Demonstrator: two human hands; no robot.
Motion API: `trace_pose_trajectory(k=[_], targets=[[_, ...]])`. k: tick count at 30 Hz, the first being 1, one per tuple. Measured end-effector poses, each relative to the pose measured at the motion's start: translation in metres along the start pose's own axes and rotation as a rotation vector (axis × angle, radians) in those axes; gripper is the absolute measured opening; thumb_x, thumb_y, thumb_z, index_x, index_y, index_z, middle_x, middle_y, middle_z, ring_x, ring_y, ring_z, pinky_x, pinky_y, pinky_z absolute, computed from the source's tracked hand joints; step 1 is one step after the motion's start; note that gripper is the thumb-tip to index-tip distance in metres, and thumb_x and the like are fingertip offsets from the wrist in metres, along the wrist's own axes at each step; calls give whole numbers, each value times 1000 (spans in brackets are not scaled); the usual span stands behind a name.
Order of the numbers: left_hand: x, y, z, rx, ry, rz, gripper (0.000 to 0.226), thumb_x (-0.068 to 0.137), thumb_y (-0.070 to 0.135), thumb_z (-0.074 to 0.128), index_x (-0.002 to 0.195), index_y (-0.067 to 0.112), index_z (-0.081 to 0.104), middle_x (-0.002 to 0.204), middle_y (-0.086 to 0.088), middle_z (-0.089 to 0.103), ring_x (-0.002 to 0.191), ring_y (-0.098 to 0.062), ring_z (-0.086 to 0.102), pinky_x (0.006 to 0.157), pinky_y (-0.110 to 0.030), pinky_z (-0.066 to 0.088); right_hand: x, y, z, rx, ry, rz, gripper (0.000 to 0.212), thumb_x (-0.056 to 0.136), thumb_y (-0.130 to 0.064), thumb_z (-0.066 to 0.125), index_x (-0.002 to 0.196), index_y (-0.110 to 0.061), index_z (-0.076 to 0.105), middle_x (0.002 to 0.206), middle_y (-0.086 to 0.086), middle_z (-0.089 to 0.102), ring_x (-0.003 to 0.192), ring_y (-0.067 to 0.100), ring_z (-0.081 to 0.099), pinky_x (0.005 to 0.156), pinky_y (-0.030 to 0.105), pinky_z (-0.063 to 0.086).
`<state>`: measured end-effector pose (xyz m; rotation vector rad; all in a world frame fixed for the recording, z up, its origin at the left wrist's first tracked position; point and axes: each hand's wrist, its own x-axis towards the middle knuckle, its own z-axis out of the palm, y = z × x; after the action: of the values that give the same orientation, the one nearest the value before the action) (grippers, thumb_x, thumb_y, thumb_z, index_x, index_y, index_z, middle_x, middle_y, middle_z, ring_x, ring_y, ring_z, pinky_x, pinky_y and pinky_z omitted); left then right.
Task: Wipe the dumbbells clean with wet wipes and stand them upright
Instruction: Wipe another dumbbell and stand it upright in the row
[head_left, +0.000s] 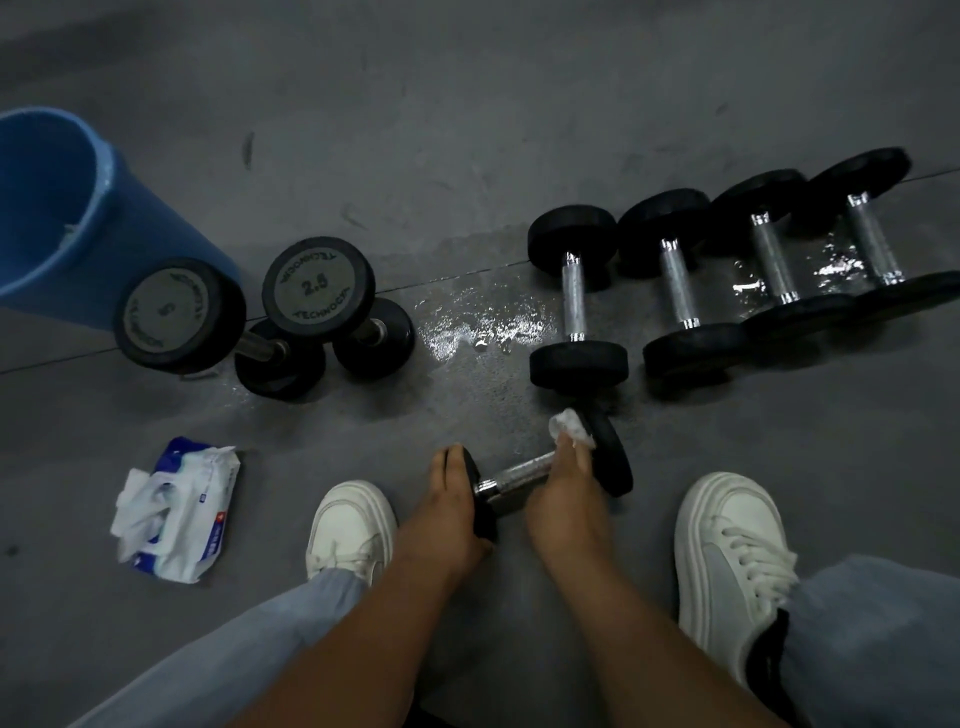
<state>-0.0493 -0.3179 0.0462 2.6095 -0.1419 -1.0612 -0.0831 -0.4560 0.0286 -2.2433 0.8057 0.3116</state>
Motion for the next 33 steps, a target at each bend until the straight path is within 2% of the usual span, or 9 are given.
trace_pose_trajectory(k=[4,7,9,12,15,18,20,24,33], targets=[[2,2,-2,-3,11,15,119,70,24,79,154,20,-5,161,7,-6,121,-31,54,86,-37,51,-16,2,2,442,266,131,42,82,13,47,118,-3,59,125,5,50,116,6,49,101,5,26],[5,-1,-1,-13,-7,17,123,67,23,83,155,19,-4,162,4,-4,130,-30,49,95,-39,49,-6,12,1,1195,93,629,13,90,-4,50,81,-11,56,91,8,55,87,13,56,87,21,40],[4,-2,0,-29,-11,21,126,67,22,84,155,17,-5,163,2,-7,137,-29,42,103,-39,45,19,19,-3,1467,-39,855,16,92,-8,46,78,-12,52,85,6,52,86,18,51,91,29,39],[4,0,-2,-47,-14,16,125,70,22,83,156,18,-8,164,1,-12,143,-27,34,108,-37,40,19,12,-17,1880,31,1029,18,98,-3,38,88,-5,53,94,7,53,88,15,52,99,31,37],[4,1,-5,-35,-19,14,125,70,24,82,156,19,-9,164,3,-13,142,-26,36,106,-36,42,8,4,-24,2118,130,1093,17,98,-2,43,85,-1,54,78,11,64,76,14,57,74,22,54],[4,0,-5,-34,-17,11,125,71,22,82,156,18,-9,164,2,-13,141,-27,37,106,-35,41,20,3,-29,2161,160,1149,17,96,-1,49,80,-1,55,49,10,62,65,13,59,47,19,54],[3,2,-5,-35,-26,6,124,71,22,82,156,18,-9,164,0,-13,140,-28,38,107,-35,41,23,7,-27,2226,139,1131,15,95,-2,51,81,0,57,54,10,62,68,13,56,44,20,53],[3,3,-5,-51,-5,24,122,69,21,82,156,16,-4,163,1,-7,138,-28,41,107,-35,41,26,-5,-28,2283,72,1084,10,94,-1,52,86,1,57,78,7,57,70,12,56,44,20,53],[1,3,-3,-34,8,21,120,72,22,80,156,17,-5,163,1,-8,137,-27,42,104,-35,43,23,-20,-20,1972,178,1054,8,95,-5,54,90,-3,61,85,6,61,76,10,59,54,16,55]])
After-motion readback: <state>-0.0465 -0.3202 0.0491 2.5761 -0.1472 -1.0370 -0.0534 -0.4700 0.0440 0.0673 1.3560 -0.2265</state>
